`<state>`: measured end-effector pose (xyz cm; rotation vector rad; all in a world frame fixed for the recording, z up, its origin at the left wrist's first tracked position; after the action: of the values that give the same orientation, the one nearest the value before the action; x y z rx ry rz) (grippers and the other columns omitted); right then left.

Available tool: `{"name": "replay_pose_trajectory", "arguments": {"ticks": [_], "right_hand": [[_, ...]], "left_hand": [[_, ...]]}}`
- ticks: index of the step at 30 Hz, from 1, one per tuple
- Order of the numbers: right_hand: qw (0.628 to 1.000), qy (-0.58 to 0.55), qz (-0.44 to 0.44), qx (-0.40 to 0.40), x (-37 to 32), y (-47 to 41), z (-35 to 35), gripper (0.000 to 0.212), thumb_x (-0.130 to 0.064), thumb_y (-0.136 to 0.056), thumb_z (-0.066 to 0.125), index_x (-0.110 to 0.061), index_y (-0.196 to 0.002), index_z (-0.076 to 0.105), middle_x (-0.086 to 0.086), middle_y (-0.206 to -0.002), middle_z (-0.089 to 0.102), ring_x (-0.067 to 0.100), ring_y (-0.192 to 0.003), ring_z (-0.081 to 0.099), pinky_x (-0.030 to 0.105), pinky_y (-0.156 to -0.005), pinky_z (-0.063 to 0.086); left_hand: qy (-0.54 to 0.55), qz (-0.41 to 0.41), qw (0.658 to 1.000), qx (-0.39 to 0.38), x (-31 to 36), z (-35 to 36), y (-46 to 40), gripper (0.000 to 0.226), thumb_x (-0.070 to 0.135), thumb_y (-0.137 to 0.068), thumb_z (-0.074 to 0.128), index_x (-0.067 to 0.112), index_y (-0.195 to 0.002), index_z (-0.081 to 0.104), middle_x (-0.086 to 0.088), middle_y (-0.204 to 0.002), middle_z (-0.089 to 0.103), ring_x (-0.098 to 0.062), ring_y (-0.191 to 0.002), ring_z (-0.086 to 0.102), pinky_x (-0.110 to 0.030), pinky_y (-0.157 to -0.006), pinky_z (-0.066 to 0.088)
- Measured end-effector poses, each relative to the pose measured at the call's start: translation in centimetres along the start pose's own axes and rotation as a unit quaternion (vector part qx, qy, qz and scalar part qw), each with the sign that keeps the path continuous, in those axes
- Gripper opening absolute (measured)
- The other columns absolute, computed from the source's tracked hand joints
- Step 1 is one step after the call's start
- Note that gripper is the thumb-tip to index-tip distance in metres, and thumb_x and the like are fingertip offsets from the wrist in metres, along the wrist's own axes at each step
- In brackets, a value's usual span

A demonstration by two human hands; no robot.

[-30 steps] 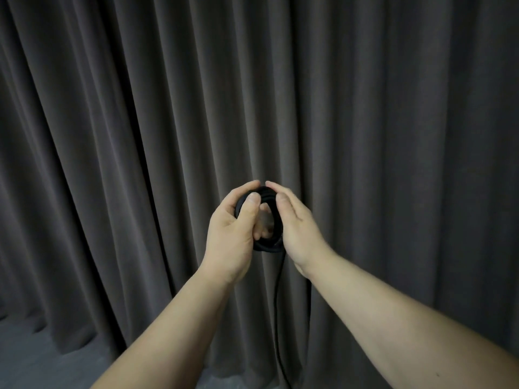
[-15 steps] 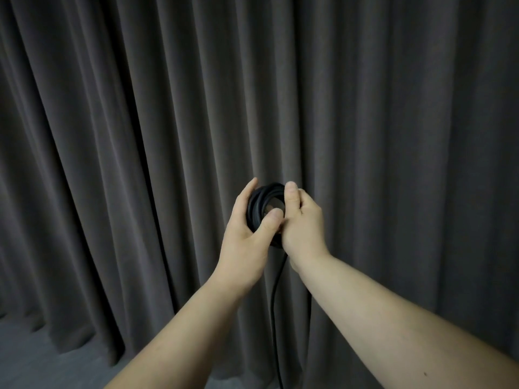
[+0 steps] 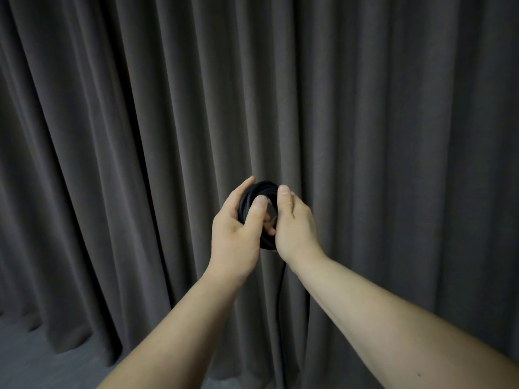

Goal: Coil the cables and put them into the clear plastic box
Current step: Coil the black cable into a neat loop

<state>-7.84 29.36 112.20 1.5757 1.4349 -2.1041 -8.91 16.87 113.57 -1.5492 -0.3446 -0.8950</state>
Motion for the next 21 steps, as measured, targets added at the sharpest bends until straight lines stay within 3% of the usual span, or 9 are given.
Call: {"name": "replay_pose_trajectory", "arguments": {"ticks": [4, 6, 8, 11, 13, 17, 21], "right_hand": [[0.998, -0.026, 0.015, 0.055, 0.0, 0.3, -0.5, 0.043, -0.046, -0.100, 0.030, -0.019, -0.080, 0.056, -0.004, -0.072, 0.062, 0.011, -0.071, 0.059, 0.029, -0.066, 0.045], [0.997, -0.034, 0.033, 0.067, 0.6, 0.2, -0.3, 0.048, -0.047, -0.100, 0.029, -0.012, -0.087, 0.060, 0.000, -0.077, 0.066, 0.016, -0.077, 0.063, 0.033, -0.074, 0.050], [0.996, -0.039, 0.055, 0.053, 1.3, -0.2, 0.1, 0.052, -0.051, -0.099, 0.029, -0.012, -0.088, 0.061, 0.002, -0.077, 0.067, 0.019, -0.079, 0.064, 0.035, -0.078, 0.052], [0.995, -0.071, 0.070, -0.015, 2.0, -0.5, 1.5, 0.057, -0.064, -0.087, 0.027, -0.018, -0.082, 0.061, -0.002, -0.073, 0.067, 0.023, -0.083, 0.067, 0.046, -0.080, 0.056], [0.990, -0.077, 0.094, -0.064, 2.2, -0.4, 2.2, 0.057, -0.065, -0.089, 0.027, -0.020, -0.084, 0.062, -0.005, -0.066, 0.061, 0.025, -0.078, 0.065, 0.048, -0.072, 0.058], [0.982, -0.044, 0.111, -0.146, 1.6, 0.2, 2.8, 0.054, -0.057, -0.097, 0.026, -0.018, -0.100, 0.064, 0.009, -0.070, 0.064, 0.025, -0.057, 0.063, 0.030, -0.046, 0.050], [0.979, -0.036, 0.071, -0.186, 2.3, 1.4, 3.3, 0.029, -0.037, -0.102, 0.033, -0.025, -0.087, 0.055, 0.008, -0.061, 0.055, 0.019, -0.047, 0.052, 0.025, -0.044, 0.039]], "left_hand": [[0.050, -0.041, 0.997, 0.052, -1.1, 0.0, 0.2, 0.031, 0.030, -0.088, 0.066, 0.025, -0.117, 0.057, 0.006, -0.071, 0.066, -0.010, -0.067, 0.061, -0.029, -0.075, 0.051], [0.053, -0.052, 0.996, 0.039, -1.6, 0.3, 0.3, 0.041, 0.036, -0.079, 0.071, 0.030, -0.117, 0.059, 0.006, -0.092, 0.070, -0.009, -0.085, 0.066, -0.029, -0.083, 0.052], [0.046, -0.048, 0.997, 0.025, -1.7, 0.3, 0.4, 0.038, 0.027, -0.085, 0.071, 0.033, -0.120, 0.058, 0.004, -0.105, 0.071, -0.011, -0.099, 0.067, -0.028, -0.089, 0.053], [0.039, -0.034, 0.998, 0.026, -1.4, -0.3, 0.2, 0.032, 0.023, -0.093, 0.062, 0.029, -0.124, 0.057, -0.001, -0.082, 0.069, -0.014, -0.082, 0.065, -0.027, -0.080, 0.055], [0.041, -0.041, 0.998, 0.031, -1.4, -0.8, -0.2, 0.030, 0.027, -0.094, 0.060, 0.032, -0.123, 0.058, 0.002, -0.070, 0.062, -0.016, -0.073, 0.060, -0.033, -0.078, 0.056], [0.069, -0.021, 0.995, 0.065, -1.0, -2.2, -0.9, 0.026, 0.022, -0.094, 0.058, 0.038, -0.113, 0.064, 0.009, -0.058, 0.053, -0.012, -0.057, 0.048, -0.040, -0.072, 0.051], [0.095, -0.017, 0.985, 0.143, -0.3, -4.6, -1.9, 0.018, 0.016, -0.098, 0.055, 0.025, -0.107, 0.067, 0.008, -0.054, 0.048, -0.008, -0.047, 0.041, -0.030, -0.055, 0.043]]}}
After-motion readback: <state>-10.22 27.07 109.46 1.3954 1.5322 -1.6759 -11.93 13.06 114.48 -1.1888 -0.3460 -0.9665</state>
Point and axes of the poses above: each hand's wrist, its own y-axis away from the middle knuckle, its own z-axis out of the palm, x = y × z, the point moved 8 cm from there along -y, towards the middle knuckle
